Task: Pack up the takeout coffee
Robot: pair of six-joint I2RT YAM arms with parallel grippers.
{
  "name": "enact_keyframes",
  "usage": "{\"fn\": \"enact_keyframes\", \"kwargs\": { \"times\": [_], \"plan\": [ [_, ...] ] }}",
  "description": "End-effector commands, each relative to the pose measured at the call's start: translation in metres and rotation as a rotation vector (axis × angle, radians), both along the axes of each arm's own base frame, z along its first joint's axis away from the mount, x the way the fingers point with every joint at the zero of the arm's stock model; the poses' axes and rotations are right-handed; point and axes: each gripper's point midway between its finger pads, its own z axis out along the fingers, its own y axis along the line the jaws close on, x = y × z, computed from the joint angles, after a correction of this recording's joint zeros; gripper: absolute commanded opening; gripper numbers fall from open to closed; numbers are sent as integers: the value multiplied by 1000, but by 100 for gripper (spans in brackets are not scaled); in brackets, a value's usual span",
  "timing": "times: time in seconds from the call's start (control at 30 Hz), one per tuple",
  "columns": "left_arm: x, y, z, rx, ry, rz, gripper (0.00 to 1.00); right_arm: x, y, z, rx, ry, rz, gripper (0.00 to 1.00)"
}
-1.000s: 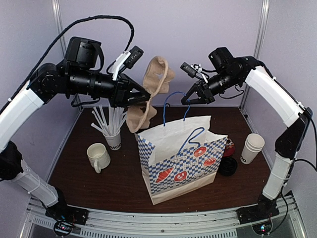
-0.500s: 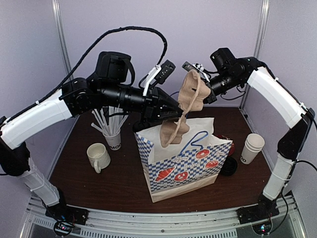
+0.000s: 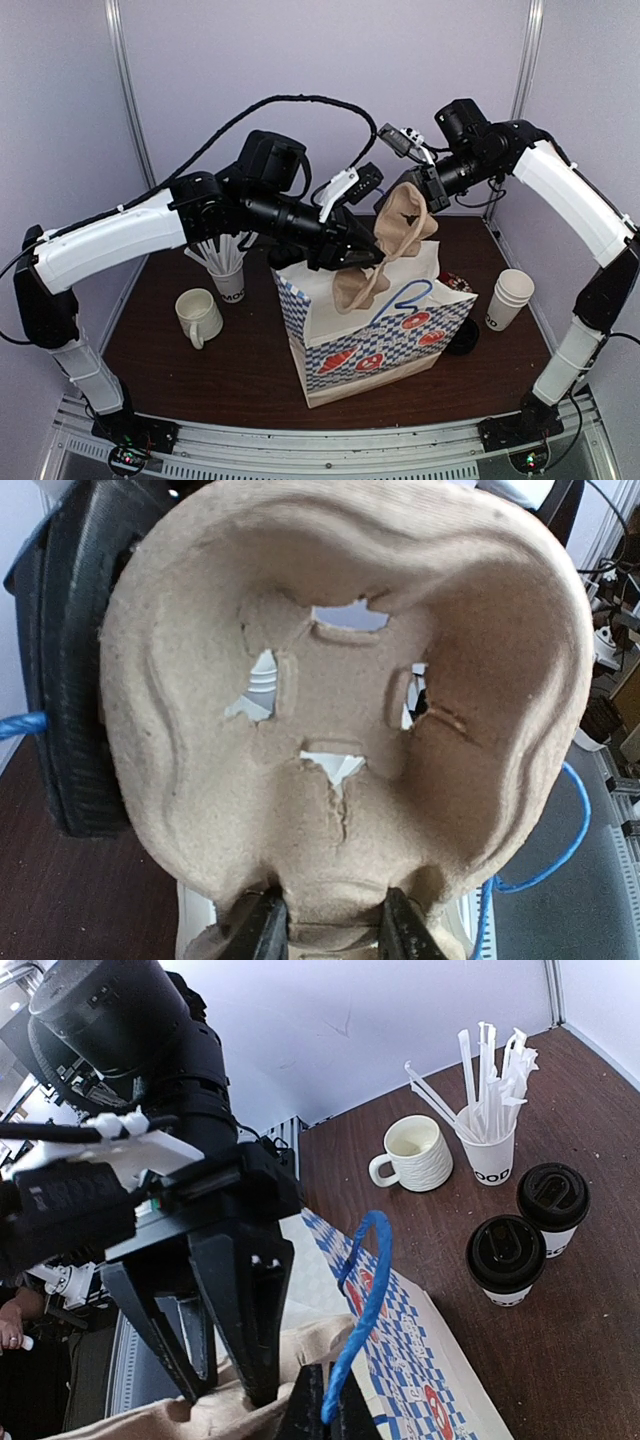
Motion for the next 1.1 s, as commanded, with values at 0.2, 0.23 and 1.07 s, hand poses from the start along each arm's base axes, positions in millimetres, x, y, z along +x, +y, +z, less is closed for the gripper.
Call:
{"fn": "enact_keyframes", "kwargs": {
  "times": [0.2, 0.23, 1.07],
  "plan": [
    [2, -8, -38, 132, -15, 14, 25, -9, -5, 8, 46, -5, -26, 0],
    [3, -7, -43, 156, -12, 24, 25, -8, -4, 6, 45, -1, -32, 0],
    [9, 30, -104, 562, 79, 170, 25, 83, -125, -55, -184, -50, -465, 57]
  ]
}}
